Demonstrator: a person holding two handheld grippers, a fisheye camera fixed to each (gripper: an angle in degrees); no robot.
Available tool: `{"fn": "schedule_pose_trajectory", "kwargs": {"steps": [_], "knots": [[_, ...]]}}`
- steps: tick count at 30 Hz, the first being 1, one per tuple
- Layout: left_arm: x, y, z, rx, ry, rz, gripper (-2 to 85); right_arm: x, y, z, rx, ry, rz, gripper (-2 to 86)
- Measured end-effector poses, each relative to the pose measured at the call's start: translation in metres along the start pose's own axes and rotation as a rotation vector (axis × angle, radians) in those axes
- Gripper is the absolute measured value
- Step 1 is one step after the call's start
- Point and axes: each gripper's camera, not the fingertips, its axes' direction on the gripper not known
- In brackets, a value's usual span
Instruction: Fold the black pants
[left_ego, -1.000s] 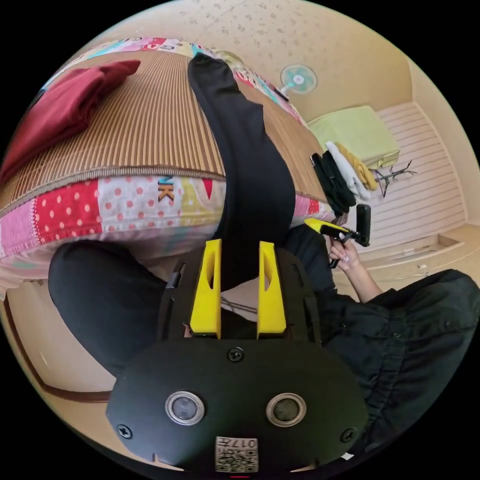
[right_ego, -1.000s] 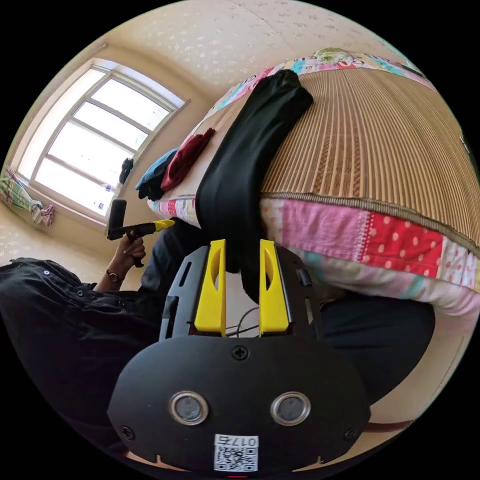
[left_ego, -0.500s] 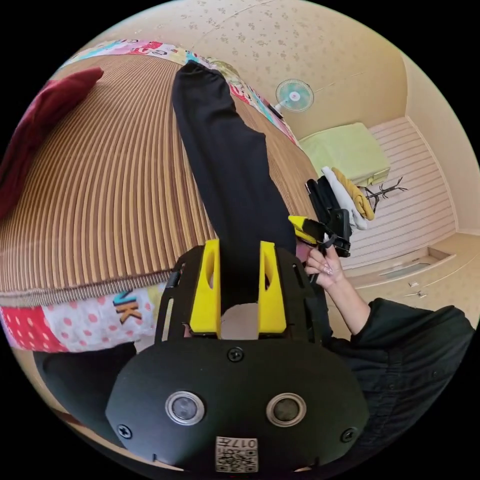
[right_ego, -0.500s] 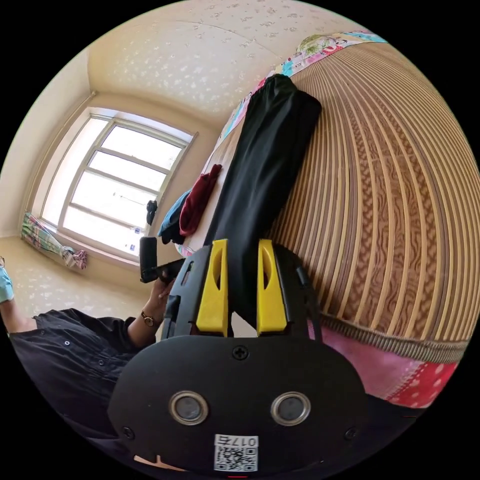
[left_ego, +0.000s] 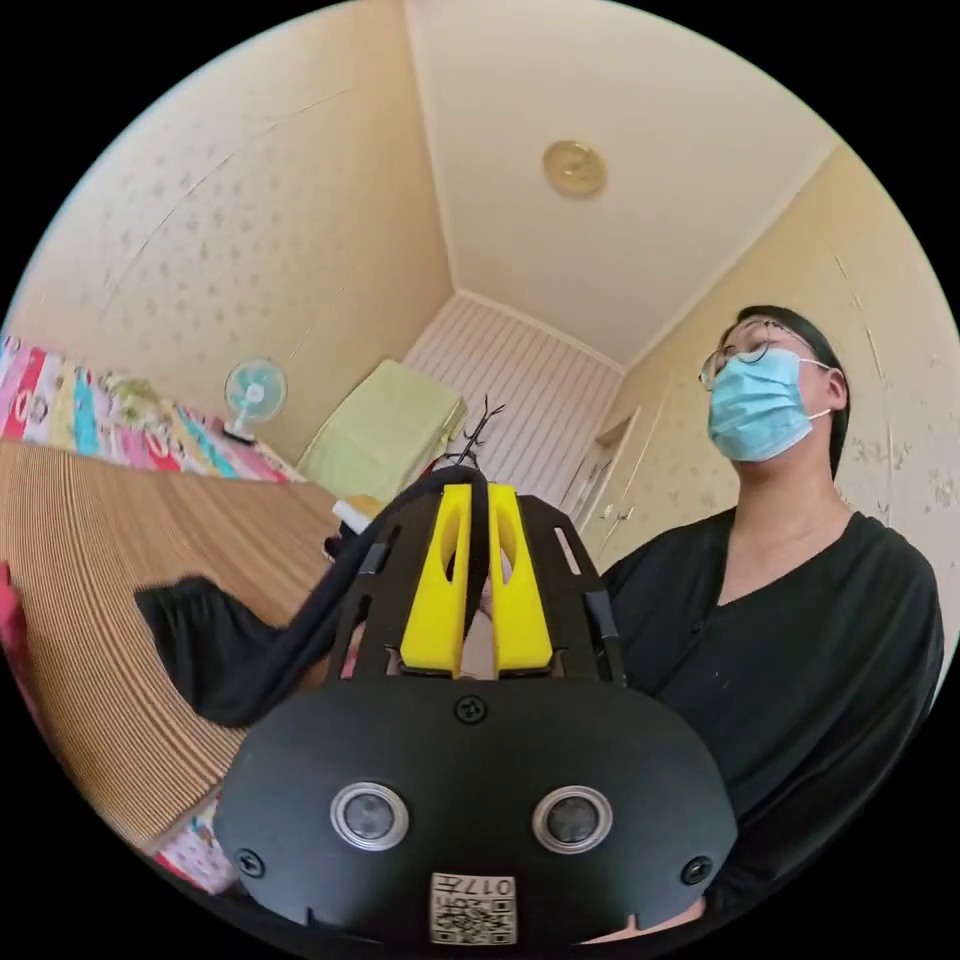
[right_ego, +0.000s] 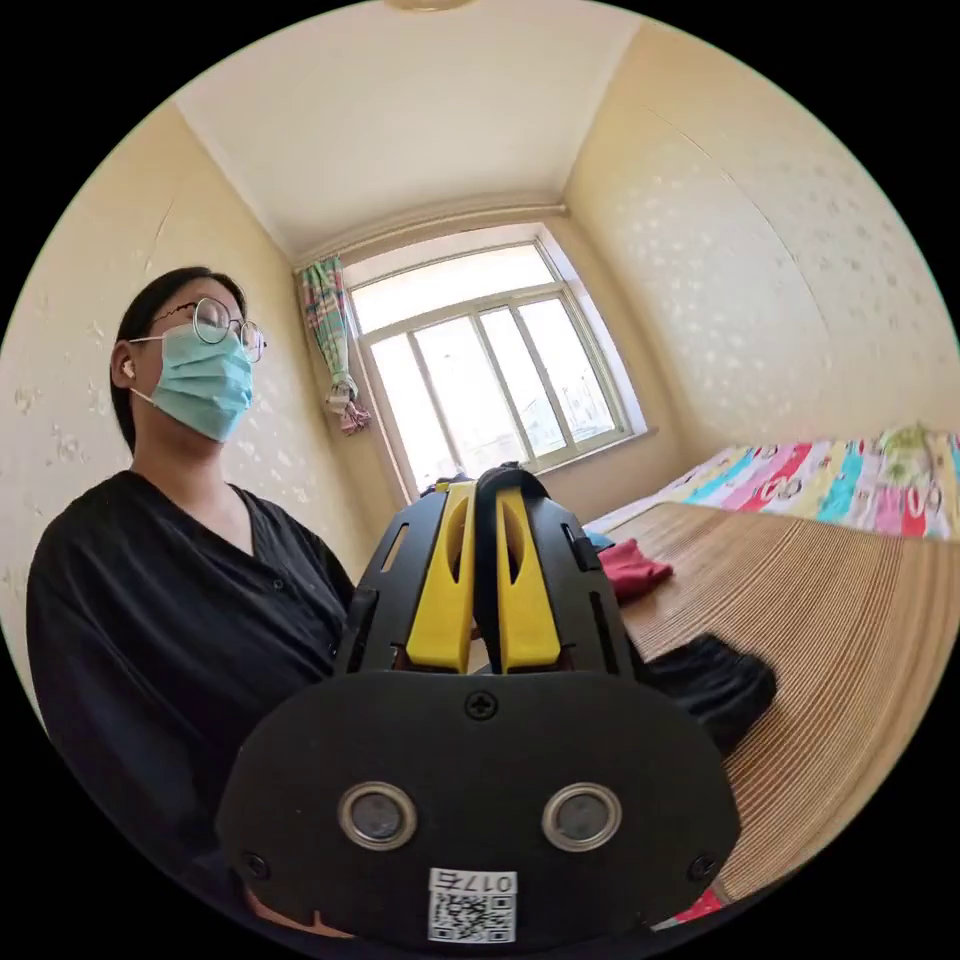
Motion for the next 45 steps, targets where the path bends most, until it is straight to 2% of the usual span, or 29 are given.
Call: {"fn": "schedule_pose_trajectory", "kwargs": {"steps": [3, 5, 9, 12, 15, 17, 19, 21, 23, 25, 27, 28, 30, 33, 36, 37, 39, 40, 42, 45], "knots": [[0.032, -0.056, 0.006, 0.061, 0.057, 0.14, 3.2, -0.006, -0.085, 0.001, 0.024, -0.069, -0.017, 1.2], [0.035, -0.078, 0.008, 0.087, -0.004, 0.114, 3.3, 0.009, -0.118, 0.009, 0.002, -0.046, 0.067, 1.2], [-0.01, -0.101, 0.02, 0.038, -0.213, -0.065, 3.6, 0.081, -0.15, 0.037, -0.078, 0.133, 0.185, 1.1], [-0.059, -0.109, 0.035, 0.021, -0.391, -0.116, 3.7, 0.164, -0.166, 0.056, -0.096, 0.155, 0.281, 1.1], [-0.103, -0.119, 0.052, -0.002, -0.484, -0.158, 3.7, 0.215, -0.183, 0.072, -0.066, 0.219, 0.303, 1.1], [-0.117, -0.118, 0.063, -0.02, -0.543, -0.139, 3.7, 0.219, -0.188, 0.081, -0.066, 0.304, 0.229, 1.1], [-0.131, -0.095, 0.083, -0.133, -0.642, -0.109, 3.7, 0.222, -0.172, 0.093, -0.116, 0.395, 0.207, 1.2], [-0.144, -0.054, 0.094, -0.231, -0.703, -0.118, 3.9, 0.232, -0.112, 0.098, -0.164, 0.409, 0.246, 1.6], [-0.162, 0.002, 0.104, -0.351, -0.7, -0.182, 4.1, 0.235, -0.045, 0.097, -0.221, 0.425, 0.296, 2.1], [-0.185, 0.091, 0.115, -0.555, -0.714, -0.325, 5.0, 0.236, 0.04, 0.097, -0.312, 0.472, 0.386, 3.0], [-0.194, 0.155, 0.111, -0.648, -0.73, -0.455, 5.5, 0.235, 0.162, 0.097, -0.482, 0.594, 0.626, 5.2], [-0.197, 0.19, 0.104, -0.667, -0.701, -0.557, 5.9, 0.231, 0.19, 0.095, -0.516, 0.611, 0.684, 5.8], [-0.198, 0.223, 0.091, -0.654, -0.659, -0.69, 6.6, 0.202, 0.262, 0.07, -0.479, 0.54, 0.871, 6.5], [-0.21, 0.228, 0.072, -0.586, -0.667, -0.795, 9.7, 0.178, 0.282, 0.028, -0.265, 0.497, 1.015, 7.8], [-0.249, 0.189, 0.07, -0.559, -0.674, -0.825, 11.5, 0.18, 0.253, -0.008, -0.026, 0.464, 0.96, 8.1], [-0.281, 0.186, 0.082, -0.707, -0.686, -0.941, 11.1, 0.184, 0.245, -0.013, -0.006, 0.454, 0.942, 8.0], [-0.312, 0.18, 0.087, -0.825, -0.724, -1.038, 8.1, 0.198, 0.213, -0.026, -0.003, 0.44, 0.896, 8.1], [-0.325, 0.177, 0.088, -0.862, -0.672, -1.08, 7.8, 0.199, 0.206, -0.028, -0.005, 0.448, 0.887, 8.2], [-0.332, 0.169, 0.087, -0.899, -0.581, -1.08, 7.8, 0.192, 0.188, -0.036, -0.025, 0.473, 0.853, 8.4], [-0.322, 0.149, 0.074, -0.81, -0.513, -1.042, 9.9, 0.174, 0.186, -0.046, -0.072, 0.514, 0.855, 8.6]]}}
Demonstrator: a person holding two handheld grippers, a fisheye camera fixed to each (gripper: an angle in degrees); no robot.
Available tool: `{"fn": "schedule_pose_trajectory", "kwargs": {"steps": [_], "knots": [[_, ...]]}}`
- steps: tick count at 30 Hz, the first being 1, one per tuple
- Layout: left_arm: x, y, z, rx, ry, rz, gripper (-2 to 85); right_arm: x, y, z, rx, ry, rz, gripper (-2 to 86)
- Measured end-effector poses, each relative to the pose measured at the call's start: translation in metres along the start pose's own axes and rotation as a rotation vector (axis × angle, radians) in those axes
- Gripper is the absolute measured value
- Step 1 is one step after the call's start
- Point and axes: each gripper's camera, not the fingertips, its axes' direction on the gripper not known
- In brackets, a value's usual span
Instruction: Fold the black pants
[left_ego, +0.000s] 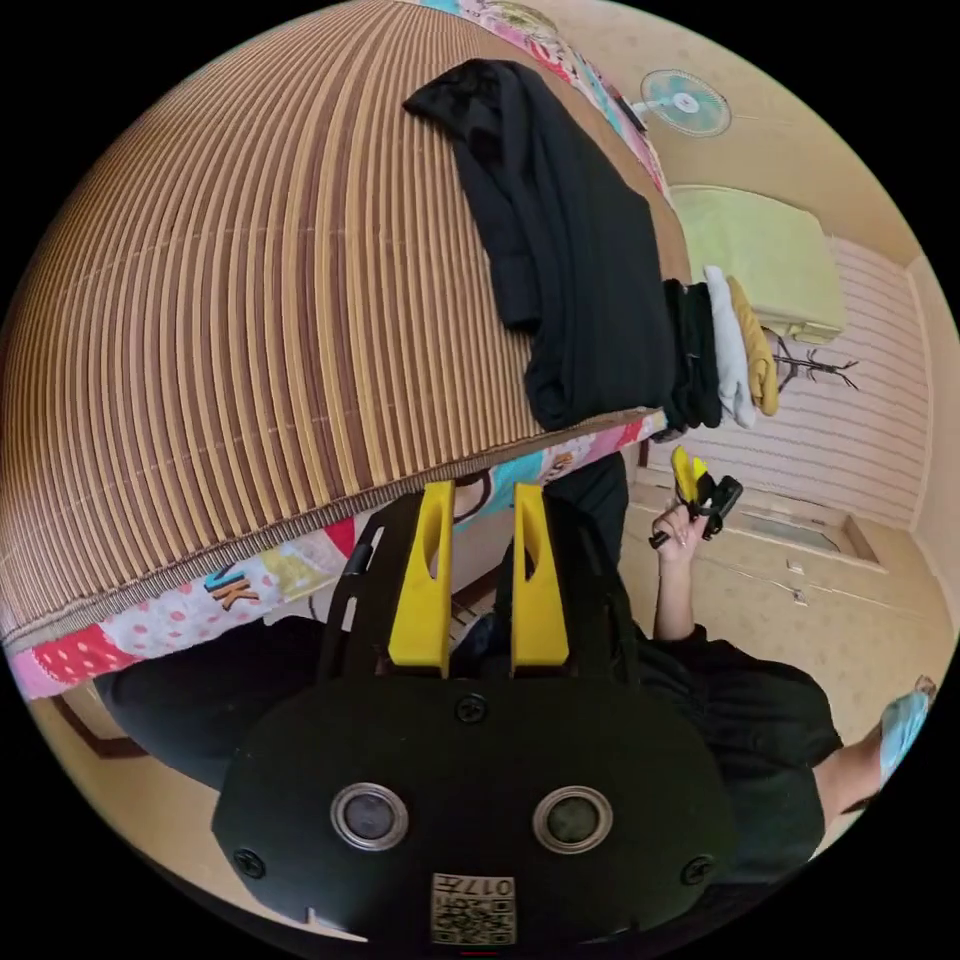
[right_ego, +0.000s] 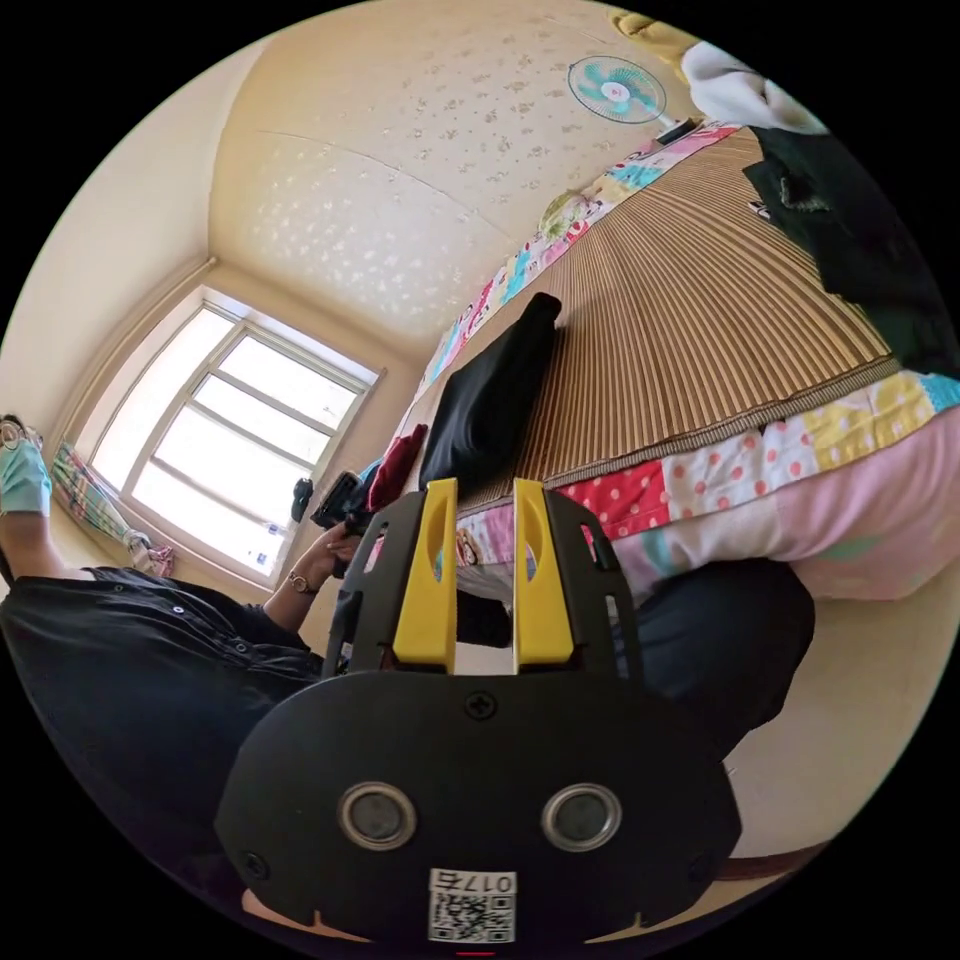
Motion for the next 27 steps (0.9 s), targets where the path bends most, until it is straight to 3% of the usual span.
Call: {"fn": "schedule_pose_trajectory", "kwargs": {"steps": [2, 4, 7, 9, 14, 18, 22, 27], "knots": [[0.01, 0.006, -0.021, 0.076, 0.043, 0.062, 10.5, 0.001, 0.011, -0.011, -0.01, 0.015, 0.01, 8.7], [0.028, 0.007, -0.058, 0.295, 0.099, 0.173, 10.9, 0.003, 0.023, -0.024, 0.0, 0.03, 0.025, 8.8], [0.029, -0.029, -0.075, 0.465, -0.041, 0.112, 13.0, 0.014, 0.033, -0.043, 0.023, 0.038, 0.067, 9.0], [0.015, -0.074, -0.055, 0.414, -0.072, 0.059, 16.7, 0.027, 0.039, -0.059, 0.061, 0.012, 0.106, 9.1], [-0.003, -0.186, 0.029, 0.297, 0.204, 0.021, 17.7, 0.041, 0.071, -0.104, 0.17, -0.022, 0.132, 9.1], [0.073, -0.243, 0.073, 0.29, -0.049, 0.055, 15.8, 0.057, 0.115, -0.145, 0.256, -0.019, 0.217, 8.8], [0.144, -0.293, 0.163, 0.197, 0.122, 0.126, 14.5, 0.067, 0.144, -0.165, 0.306, 0.015, 0.286, 8.5], [0.241, -0.306, 0.249, 0.073, 0.166, 0.301, 15.3, 0.053, 0.148, -0.179, 0.349, 0.016, 0.255, 8.2]]}}
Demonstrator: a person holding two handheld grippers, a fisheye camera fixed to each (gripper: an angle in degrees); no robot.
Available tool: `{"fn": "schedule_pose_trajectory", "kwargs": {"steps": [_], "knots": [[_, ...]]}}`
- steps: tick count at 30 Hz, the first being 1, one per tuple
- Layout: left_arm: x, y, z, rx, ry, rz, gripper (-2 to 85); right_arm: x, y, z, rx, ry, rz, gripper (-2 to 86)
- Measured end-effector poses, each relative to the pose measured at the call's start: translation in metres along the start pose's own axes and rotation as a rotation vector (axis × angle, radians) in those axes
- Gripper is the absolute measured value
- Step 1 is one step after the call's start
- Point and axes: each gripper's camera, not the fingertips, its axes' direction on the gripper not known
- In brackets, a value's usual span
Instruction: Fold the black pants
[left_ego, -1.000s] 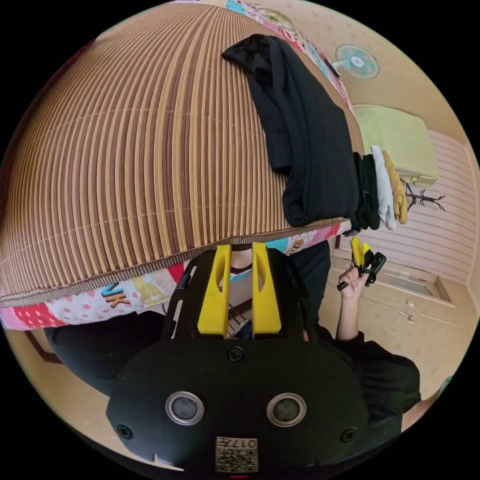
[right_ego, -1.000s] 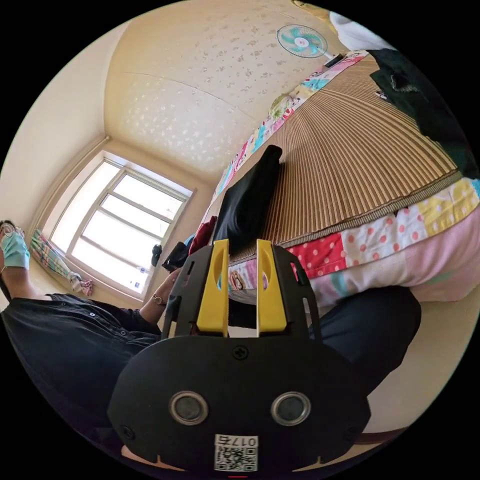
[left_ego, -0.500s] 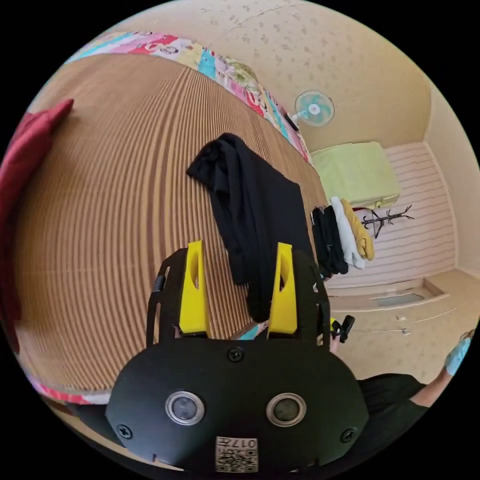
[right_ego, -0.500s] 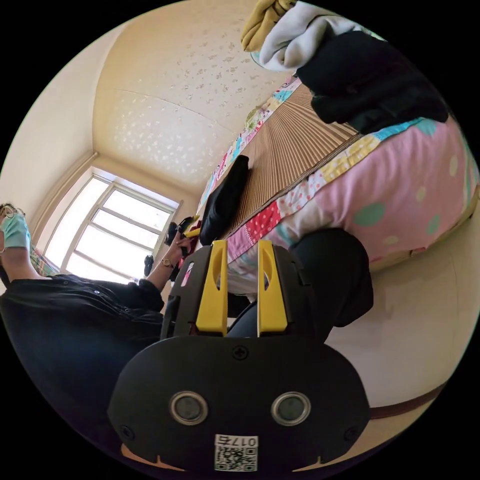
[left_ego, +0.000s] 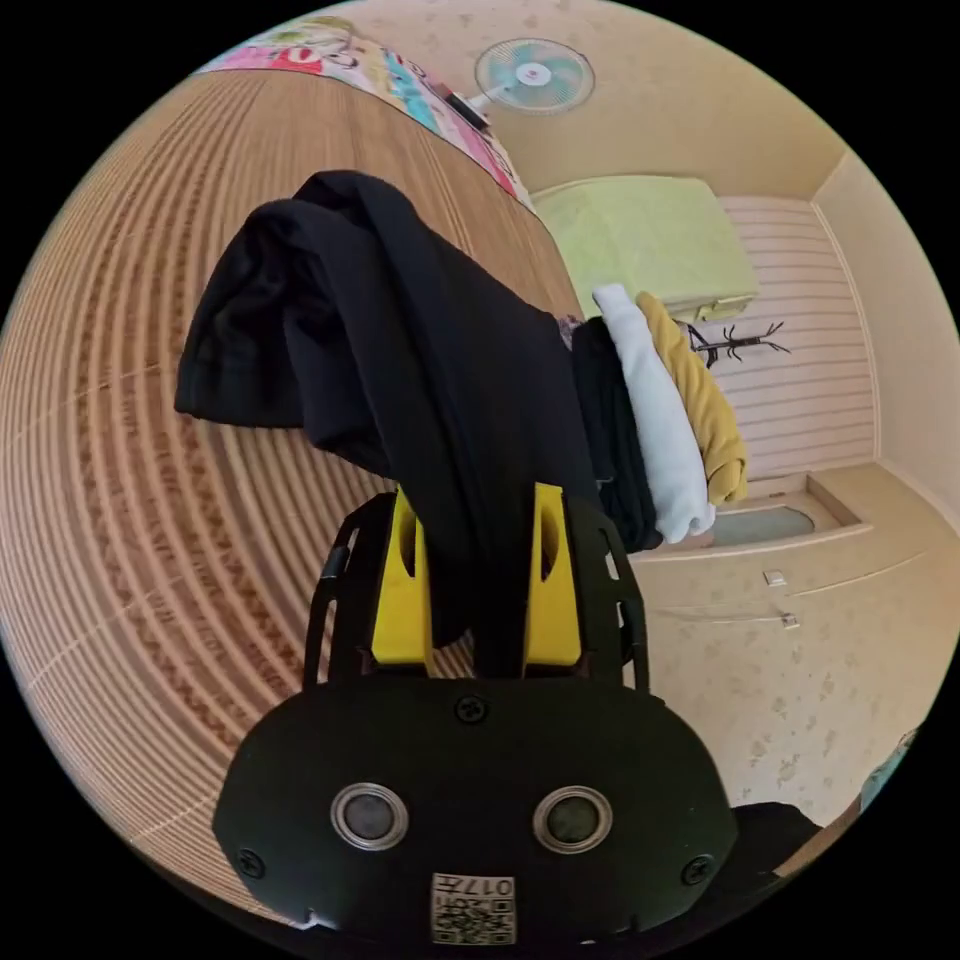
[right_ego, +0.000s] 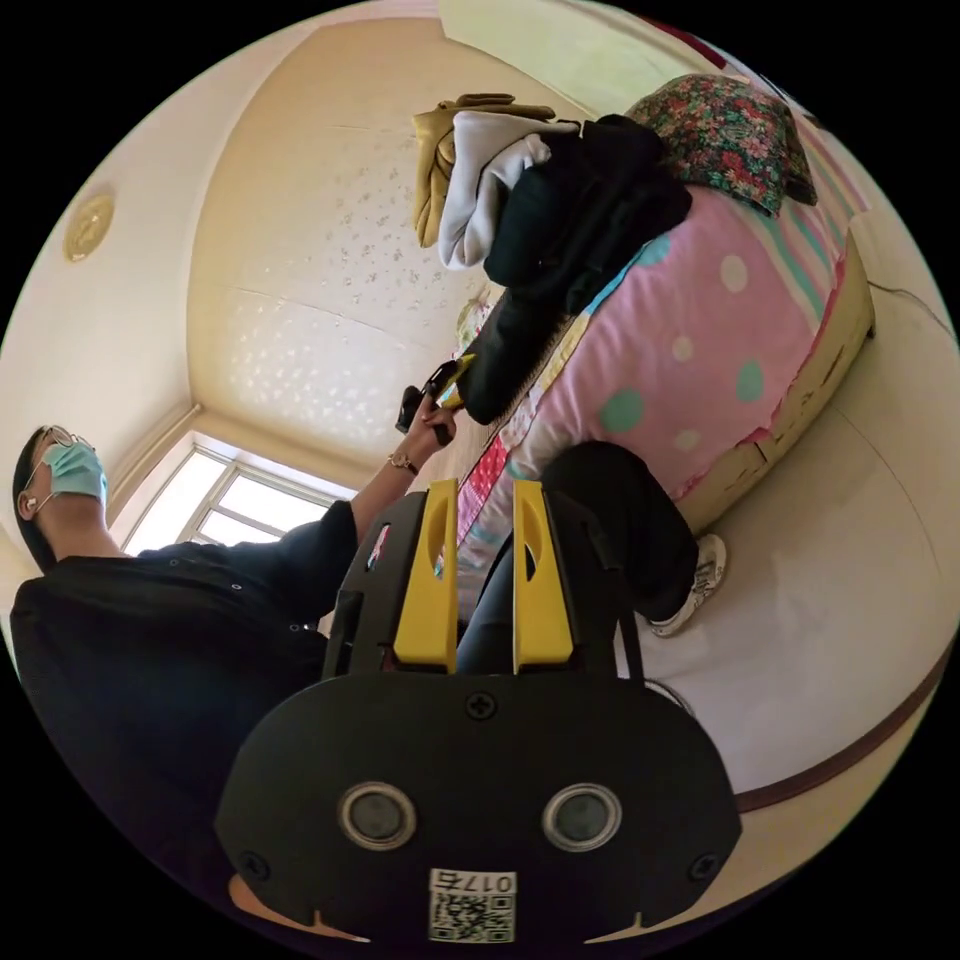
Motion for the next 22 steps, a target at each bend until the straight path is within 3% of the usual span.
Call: {"fn": "schedule_pose_trajectory", "kwargs": {"steps": [3, 8, 11, 13, 16, 20, 22], "knots": [[0.018, 0.03, 0.0, 0.061, -0.105, 0.056, 16.7, -0.013, 0.004, 0.007, -0.048, 0.084, -0.061, 7.7], [-0.014, 0.136, -0.053, 0.047, -0.13, 0.107, 11.7, -0.011, 0.006, 0.053, -0.16, 0.077, -0.133, 4.3], [-0.038, 0.227, -0.132, 0.201, -0.38, 0.071, 9.0, -0.015, -0.002, 0.097, -0.23, 0.003, -0.195, 2.5], [-0.045, 0.3, -0.214, 0.477, -0.624, -0.016, 9.2, -0.024, -0.005, 0.126, -0.263, -0.03, -0.254, 1.6], [-0.046, 0.353, -0.298, 0.678, -0.883, -0.111, 10.2, -0.039, -0.004, 0.175, -0.319, -0.09, -0.335, 0.9], [-0.062, 0.354, -0.36, 0.743, -1.063, -0.216, 13.8, -0.062, 0.012, 0.223, -0.372, -0.207, -0.393, 0.6], [-0.098, 0.326, -0.377, 0.654, -1.126, -0.317, 14.3, -0.07, 0.023, 0.234, -0.395, -0.204, -0.418, 0.5]]}}
